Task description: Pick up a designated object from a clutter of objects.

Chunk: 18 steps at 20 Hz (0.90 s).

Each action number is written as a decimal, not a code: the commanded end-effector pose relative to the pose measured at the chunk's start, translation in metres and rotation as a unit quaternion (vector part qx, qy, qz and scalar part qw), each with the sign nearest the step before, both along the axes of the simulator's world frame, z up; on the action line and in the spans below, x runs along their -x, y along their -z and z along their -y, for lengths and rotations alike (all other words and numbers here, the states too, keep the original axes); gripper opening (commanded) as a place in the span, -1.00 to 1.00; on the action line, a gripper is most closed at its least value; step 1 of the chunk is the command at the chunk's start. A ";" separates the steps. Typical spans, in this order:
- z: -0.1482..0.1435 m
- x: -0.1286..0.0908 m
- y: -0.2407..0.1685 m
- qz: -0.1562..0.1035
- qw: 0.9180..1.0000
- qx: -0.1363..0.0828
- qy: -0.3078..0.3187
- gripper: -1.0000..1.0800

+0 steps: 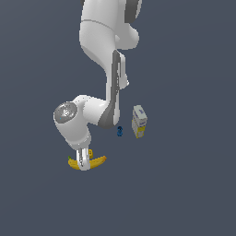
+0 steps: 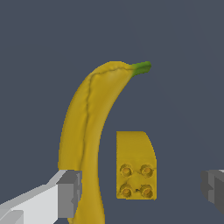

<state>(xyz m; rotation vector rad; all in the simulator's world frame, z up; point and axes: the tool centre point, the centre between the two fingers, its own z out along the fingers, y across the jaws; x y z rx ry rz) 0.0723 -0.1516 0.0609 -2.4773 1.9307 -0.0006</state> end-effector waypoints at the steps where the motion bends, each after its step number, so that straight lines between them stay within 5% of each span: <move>1: 0.000 0.001 0.012 -0.001 1.000 0.000 0.001 0.92; 10: 0.001 0.000 0.039 0.000 1.000 0.000 0.002 0.92; 11: 0.001 0.000 0.039 0.000 1.000 0.000 0.002 -1.00; 18: 0.001 0.000 0.039 0.000 1.000 0.000 0.002 -1.00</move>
